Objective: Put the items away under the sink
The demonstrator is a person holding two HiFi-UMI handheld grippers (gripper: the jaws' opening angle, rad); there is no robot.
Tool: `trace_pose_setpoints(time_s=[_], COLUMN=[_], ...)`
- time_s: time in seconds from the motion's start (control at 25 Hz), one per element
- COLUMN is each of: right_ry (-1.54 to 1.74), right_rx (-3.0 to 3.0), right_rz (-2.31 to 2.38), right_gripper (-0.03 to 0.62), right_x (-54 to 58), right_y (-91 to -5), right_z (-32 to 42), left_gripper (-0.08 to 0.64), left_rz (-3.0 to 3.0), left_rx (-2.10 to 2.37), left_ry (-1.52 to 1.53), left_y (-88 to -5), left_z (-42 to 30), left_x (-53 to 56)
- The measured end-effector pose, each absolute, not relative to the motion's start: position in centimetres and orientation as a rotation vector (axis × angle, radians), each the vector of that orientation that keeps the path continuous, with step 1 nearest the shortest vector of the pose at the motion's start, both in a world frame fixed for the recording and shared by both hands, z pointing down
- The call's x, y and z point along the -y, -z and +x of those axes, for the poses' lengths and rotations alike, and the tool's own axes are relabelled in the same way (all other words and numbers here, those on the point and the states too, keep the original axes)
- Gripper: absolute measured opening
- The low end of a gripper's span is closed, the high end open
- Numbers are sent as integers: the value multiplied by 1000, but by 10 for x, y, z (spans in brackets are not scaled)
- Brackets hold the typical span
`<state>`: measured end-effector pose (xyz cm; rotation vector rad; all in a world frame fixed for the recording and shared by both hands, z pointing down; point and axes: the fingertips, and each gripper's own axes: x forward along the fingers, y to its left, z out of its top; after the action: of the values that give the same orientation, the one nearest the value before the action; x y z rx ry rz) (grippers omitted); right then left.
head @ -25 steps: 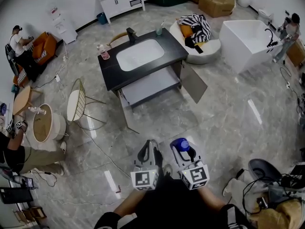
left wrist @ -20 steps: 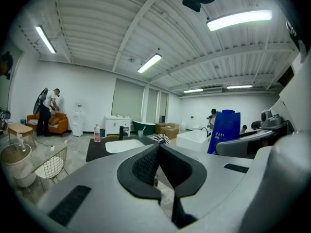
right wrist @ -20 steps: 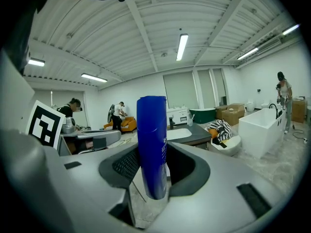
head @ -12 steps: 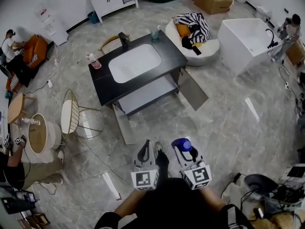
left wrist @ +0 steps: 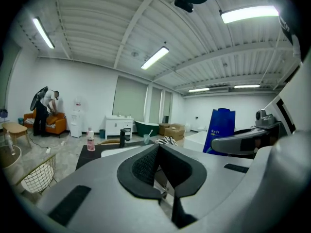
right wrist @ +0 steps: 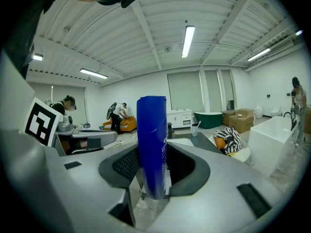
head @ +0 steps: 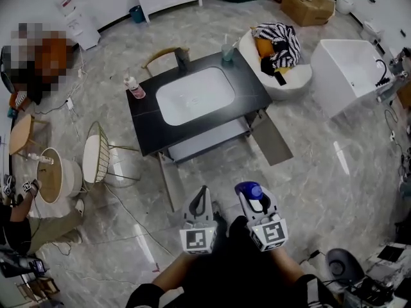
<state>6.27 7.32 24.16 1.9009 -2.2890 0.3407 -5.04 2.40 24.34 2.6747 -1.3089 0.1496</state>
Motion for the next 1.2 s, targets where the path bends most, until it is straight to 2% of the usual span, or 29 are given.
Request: trace_pose_setpoints(time_s=[0.4,0.6,1.2], right_ry=[-305,-283,-299], right_rx=[2444,2486,2479], right_rz=[1742,1631,1560], right_gripper=[158,158,158], right_x=[13,48,146], right_y=[-264,-301,-524], right_z=[105,139,148], left_gripper=[15,15,15], left_rz=[2593,2521,2390], left_rx=[1486,1608,1656], left_ry=[-149,-194,-87], left_y=[-263,-301,-506], left_z=[-12,13,13], left_x=[44,69,157])
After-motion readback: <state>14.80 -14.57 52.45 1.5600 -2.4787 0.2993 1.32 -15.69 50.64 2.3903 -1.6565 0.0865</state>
